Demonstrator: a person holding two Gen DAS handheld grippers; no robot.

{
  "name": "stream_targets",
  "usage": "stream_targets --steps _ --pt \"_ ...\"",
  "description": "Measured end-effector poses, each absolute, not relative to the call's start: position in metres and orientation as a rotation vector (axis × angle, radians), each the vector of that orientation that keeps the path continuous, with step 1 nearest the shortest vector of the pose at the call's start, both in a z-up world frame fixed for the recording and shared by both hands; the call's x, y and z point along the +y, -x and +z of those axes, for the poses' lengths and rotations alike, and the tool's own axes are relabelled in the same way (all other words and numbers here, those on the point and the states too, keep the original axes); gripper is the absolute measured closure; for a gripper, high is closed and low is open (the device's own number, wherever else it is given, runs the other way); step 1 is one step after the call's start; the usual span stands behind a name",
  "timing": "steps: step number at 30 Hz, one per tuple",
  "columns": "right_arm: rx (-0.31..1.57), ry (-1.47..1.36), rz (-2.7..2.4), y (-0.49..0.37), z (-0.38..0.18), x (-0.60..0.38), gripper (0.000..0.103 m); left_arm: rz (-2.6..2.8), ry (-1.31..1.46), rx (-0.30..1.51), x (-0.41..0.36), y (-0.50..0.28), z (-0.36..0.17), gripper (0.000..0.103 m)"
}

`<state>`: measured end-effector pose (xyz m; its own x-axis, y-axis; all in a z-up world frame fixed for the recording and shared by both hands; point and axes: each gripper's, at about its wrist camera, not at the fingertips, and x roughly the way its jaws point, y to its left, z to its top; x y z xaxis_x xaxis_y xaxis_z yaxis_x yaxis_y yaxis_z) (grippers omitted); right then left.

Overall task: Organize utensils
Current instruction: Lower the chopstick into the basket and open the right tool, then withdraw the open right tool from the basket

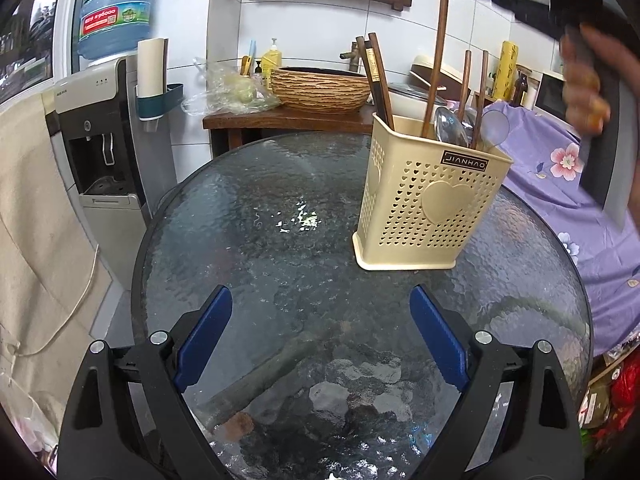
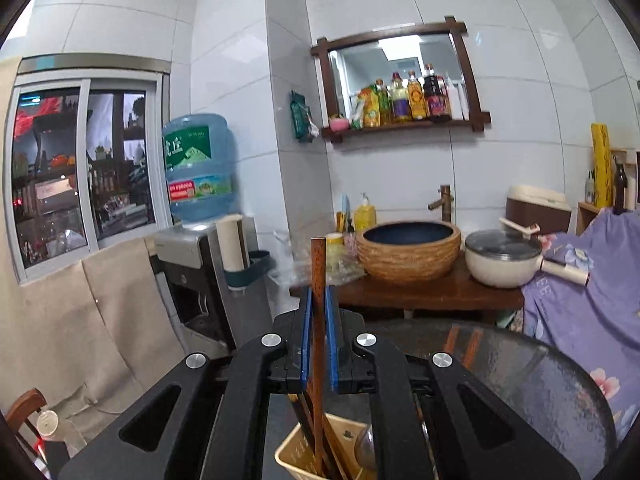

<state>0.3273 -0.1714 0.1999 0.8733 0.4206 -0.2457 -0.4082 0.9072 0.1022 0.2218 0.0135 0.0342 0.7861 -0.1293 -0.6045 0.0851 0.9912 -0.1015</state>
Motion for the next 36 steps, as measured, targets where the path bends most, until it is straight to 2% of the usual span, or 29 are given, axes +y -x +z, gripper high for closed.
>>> stream_targets --steps 14,16,17,19,20,25,27,30,32,36 --pt "0.364 -0.017 0.418 -0.335 0.151 -0.161 0.096 -0.129 0.090 0.656 0.011 -0.216 0.033 0.013" --pt "0.375 -0.017 0.411 -0.335 0.147 -0.161 0.093 -0.129 0.097 0.657 0.013 -0.216 0.033 0.013" --pt "0.378 -0.014 0.412 -0.335 0.146 -0.161 0.088 -0.129 0.100 0.656 0.014 -0.216 0.033 0.013" --pt "0.383 -0.017 0.418 -0.335 0.145 -0.161 0.071 -0.131 0.099 0.655 0.014 -0.215 0.033 0.013" --pt "0.375 -0.025 0.414 -0.333 0.146 -0.163 0.056 -0.131 0.096 0.654 0.014 -0.215 0.033 0.013" --pt "0.357 -0.052 0.397 -0.321 0.148 -0.173 0.050 -0.132 0.094 0.650 0.012 -0.212 0.033 0.012" --pt "0.307 -0.034 0.375 -0.301 0.152 -0.178 0.029 -0.132 0.093 0.644 0.012 -0.210 0.033 0.012" --pt "0.222 -0.002 0.322 -0.262 0.156 -0.186 0.017 -0.129 0.097 0.604 0.014 -0.202 0.037 0.012" --pt "0.206 0.026 0.265 -0.232 0.155 -0.190 0.007 -0.124 0.099 0.574 0.016 -0.197 0.041 0.006" --pt "0.246 0.054 0.182 -0.178 0.142 -0.201 0.006 -0.113 0.079 0.481 0.015 -0.180 0.051 0.006"
